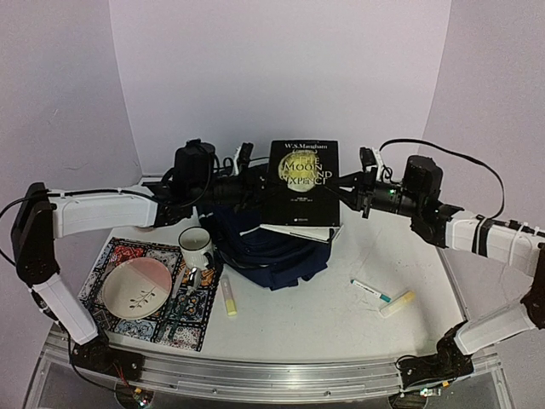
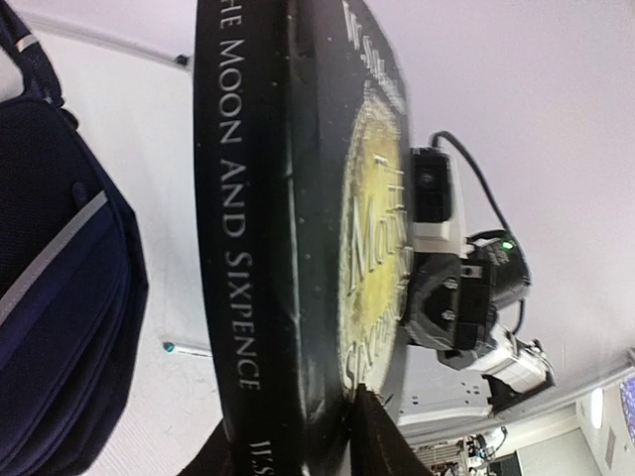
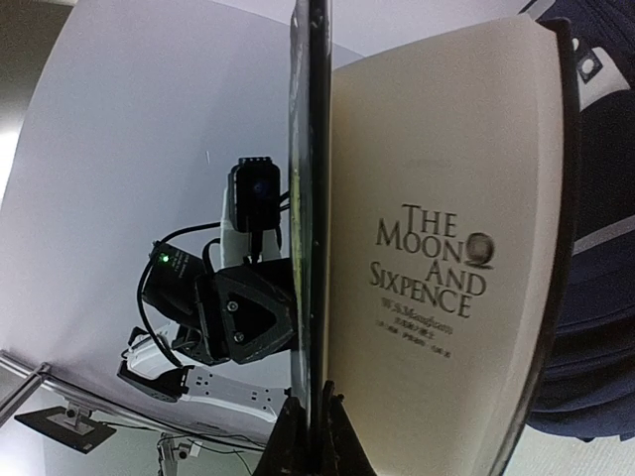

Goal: Pack the student bag
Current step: Pass from the right arm to the left

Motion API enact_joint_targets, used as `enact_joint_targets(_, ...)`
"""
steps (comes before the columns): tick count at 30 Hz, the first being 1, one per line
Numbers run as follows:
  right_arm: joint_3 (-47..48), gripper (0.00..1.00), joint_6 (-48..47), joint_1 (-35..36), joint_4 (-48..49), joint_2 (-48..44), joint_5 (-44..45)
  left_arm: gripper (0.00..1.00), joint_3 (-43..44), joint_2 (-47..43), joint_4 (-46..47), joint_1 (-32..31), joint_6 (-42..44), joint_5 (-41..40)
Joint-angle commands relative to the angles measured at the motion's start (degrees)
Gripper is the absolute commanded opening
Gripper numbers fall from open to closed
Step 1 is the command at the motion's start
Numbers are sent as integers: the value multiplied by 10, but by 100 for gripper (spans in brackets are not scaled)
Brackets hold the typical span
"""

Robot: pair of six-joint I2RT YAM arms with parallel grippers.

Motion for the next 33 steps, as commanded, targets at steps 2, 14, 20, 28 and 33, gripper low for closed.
enact_joint_targets(2, 17, 11, -26, 7, 61, -5, 10, 24, -56, -95, 119, -2, -34, -5)
enact_joint_targets(14, 28, 54, -74, 34, -54, -38, 129, 0, -113, -154, 162, 0, -69, -94)
enact_joint_targets(20, -30, 74, -48, 72, -54, -83, 232, 0, -142, -179, 181, 0, -101, -178)
enact_joint_targets(28, -110, 96, 29, 172, 84, -67, 356, 0, -181, -176, 276, 0, -180, -237)
enact_joint_targets(33, -100, 98, 33, 214, 167, -25, 382, 0, -185, -164, 306, -2, -213, -249)
